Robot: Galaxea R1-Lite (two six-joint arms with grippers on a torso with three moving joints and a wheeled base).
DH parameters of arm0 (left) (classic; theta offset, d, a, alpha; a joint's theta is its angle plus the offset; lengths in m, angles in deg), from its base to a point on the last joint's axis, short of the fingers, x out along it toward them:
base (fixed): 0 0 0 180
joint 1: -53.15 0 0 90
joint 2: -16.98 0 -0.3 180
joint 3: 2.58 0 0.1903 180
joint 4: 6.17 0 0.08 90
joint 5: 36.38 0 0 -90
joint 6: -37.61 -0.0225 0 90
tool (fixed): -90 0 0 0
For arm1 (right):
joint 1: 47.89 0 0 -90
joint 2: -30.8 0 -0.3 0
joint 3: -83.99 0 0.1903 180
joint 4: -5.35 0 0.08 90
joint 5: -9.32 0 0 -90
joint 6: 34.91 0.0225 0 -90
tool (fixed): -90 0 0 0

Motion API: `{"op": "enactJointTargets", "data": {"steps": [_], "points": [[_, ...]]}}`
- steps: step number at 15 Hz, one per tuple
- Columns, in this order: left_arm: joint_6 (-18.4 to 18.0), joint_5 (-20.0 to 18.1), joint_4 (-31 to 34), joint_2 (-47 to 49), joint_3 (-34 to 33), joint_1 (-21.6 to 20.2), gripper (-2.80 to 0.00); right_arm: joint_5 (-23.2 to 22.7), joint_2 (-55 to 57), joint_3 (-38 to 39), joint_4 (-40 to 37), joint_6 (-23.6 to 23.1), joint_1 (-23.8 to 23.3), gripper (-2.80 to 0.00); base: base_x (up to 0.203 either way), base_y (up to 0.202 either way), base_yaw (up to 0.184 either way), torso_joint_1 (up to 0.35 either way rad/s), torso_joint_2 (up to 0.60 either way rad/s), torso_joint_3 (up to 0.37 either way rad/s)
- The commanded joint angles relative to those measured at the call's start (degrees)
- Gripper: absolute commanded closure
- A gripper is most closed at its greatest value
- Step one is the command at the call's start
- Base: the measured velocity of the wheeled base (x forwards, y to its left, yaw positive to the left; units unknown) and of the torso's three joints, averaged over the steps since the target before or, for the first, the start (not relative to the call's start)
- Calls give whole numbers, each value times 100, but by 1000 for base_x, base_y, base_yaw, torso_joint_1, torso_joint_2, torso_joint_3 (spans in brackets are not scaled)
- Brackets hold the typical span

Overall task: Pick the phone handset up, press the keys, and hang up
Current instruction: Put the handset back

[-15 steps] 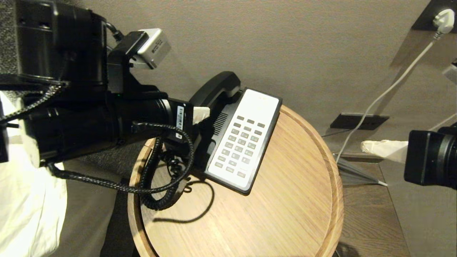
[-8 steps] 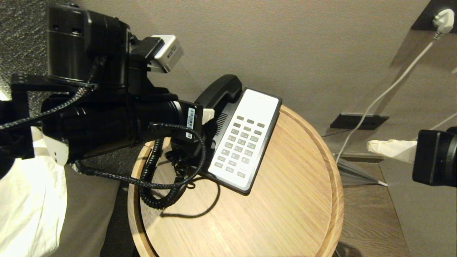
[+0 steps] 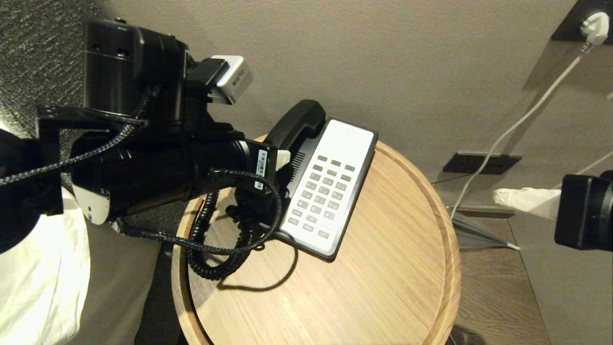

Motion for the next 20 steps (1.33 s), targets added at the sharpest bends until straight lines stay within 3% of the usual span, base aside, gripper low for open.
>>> {"op": "enactJointTargets", "data": {"steps": [1, 5, 13, 14, 20], "points": [[-10, 79, 38, 34, -10, 12, 0, 16, 18, 3, -6, 17, 3, 0, 0, 0, 0, 0, 0, 0], [-10, 322, 236, 26, -36, 53, 0, 7, 36, 3, -6, 17, 3, 0, 0, 0, 0, 0, 0, 0], [-19, 278, 201, 119, -115, 88, 0, 7, 36, -14, 2, 9, 12, 0, 0, 0, 0, 0, 0, 0], [-19, 290, 201, 122, -103, 80, -280, 7, 45, -15, 11, 8, 8, 0, 0, 0, 0, 0, 0, 0], [-19, 340, 175, 20, -36, 79, -280, -2, 36, 64, 11, 17, 12, 0, 0, 0, 0, 0, 0, 0]]}}
